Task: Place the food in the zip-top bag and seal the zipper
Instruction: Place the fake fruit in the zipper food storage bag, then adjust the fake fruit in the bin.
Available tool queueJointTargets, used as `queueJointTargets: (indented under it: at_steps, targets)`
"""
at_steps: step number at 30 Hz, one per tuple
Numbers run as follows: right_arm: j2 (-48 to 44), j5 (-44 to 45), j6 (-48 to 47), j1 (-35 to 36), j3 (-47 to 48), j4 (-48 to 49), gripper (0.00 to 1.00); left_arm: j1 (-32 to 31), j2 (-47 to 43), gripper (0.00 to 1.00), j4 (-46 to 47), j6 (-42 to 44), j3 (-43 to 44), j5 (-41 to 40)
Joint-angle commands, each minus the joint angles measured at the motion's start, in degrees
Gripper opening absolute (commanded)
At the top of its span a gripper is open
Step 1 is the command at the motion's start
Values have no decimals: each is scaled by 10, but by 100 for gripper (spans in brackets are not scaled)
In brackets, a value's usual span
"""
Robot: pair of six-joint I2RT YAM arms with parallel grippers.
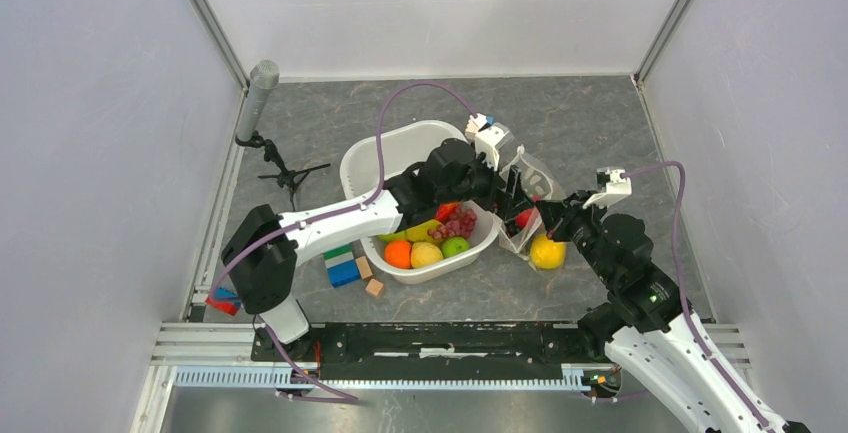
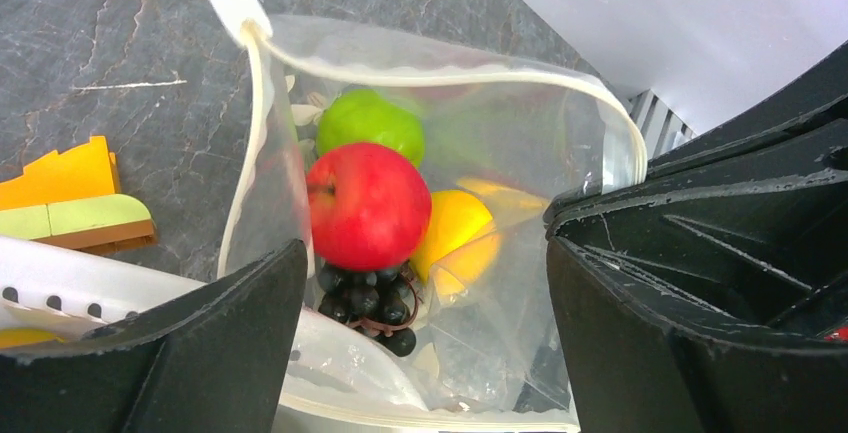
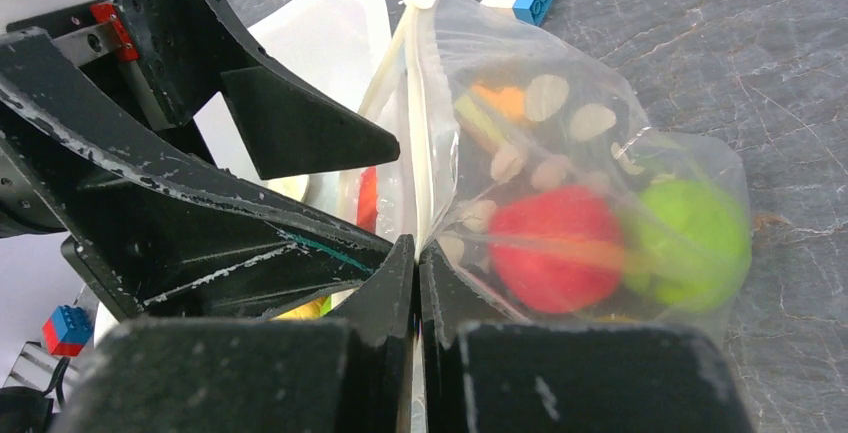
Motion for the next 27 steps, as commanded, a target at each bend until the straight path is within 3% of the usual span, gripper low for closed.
queueJointTargets:
  at_steps: [1, 10, 21, 27]
  targets:
    - [-1, 10, -4, 1, 4, 18, 5, -3, -15, 97, -18, 20, 24, 9]
    - [-1, 12, -4, 1, 1, 18, 5, -3, -78, 100, -21, 47, -16, -10]
    - [-10, 17, -6, 1, -8, 24, 5, 2, -216, 100, -30, 86, -183, -172]
    - [-3, 10, -6, 1, -6, 33, 5, 48, -209, 100, -65, 99, -224, -203]
